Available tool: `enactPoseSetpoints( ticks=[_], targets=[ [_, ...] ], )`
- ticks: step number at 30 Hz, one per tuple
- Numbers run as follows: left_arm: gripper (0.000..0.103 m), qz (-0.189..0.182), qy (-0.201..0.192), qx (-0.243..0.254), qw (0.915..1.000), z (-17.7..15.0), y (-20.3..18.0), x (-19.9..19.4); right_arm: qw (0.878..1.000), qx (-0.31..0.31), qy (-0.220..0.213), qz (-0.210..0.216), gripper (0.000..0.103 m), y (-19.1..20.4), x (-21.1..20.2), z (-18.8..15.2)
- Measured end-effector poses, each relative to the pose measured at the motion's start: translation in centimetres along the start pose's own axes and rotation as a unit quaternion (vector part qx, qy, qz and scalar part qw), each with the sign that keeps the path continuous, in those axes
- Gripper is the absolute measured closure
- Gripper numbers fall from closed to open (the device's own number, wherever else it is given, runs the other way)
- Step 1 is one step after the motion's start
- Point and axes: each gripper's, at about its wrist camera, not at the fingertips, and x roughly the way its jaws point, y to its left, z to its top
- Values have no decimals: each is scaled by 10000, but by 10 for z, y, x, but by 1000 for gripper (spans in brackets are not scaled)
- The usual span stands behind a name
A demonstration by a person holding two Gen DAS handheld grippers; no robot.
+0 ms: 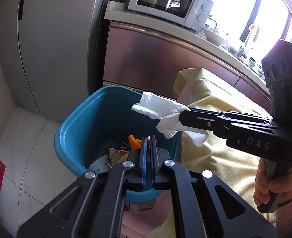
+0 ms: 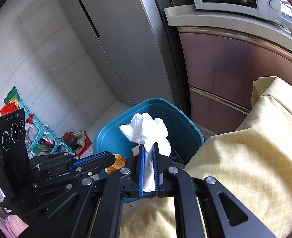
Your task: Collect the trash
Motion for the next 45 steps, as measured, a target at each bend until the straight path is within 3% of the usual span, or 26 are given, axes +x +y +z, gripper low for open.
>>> enactPoseSetpoints(
  ticks=[3,8,12,19,24,34,40,45],
  targets=[
    [100,40,63,-15,10000,1,1,11,10000,43,63,-51,92,-1,8,2],
    [97,-89,246,-173,9995,3,5,33,9997,224,52,-109,80,-6,15,4],
    [95,-220,382,-320,9985,1,9,44,9995,293,-4,-74,80,-11,11,1],
    [88,-305,212,-139,9992,-6,-3,31,9989,350,-291,70,78,-18,-22,-12],
    [78,-599,-6,28,9982,-5,-23,9,9976,329,-601,131,72,-25,-60,-27],
    [74,-1310,-169,822,9878,-15,-104,-18,9913,535,-1179,-241,65,-52,-149,-85],
    [73,-1688,-106,1340,9764,-30,-166,-20,9833,830,-1446,-729,64,-79,-198,-124],
    [73,-1952,67,1697,9660,-41,-214,-12,9697,1214,-1693,-1278,62,-109,-235,-150]
  ],
)
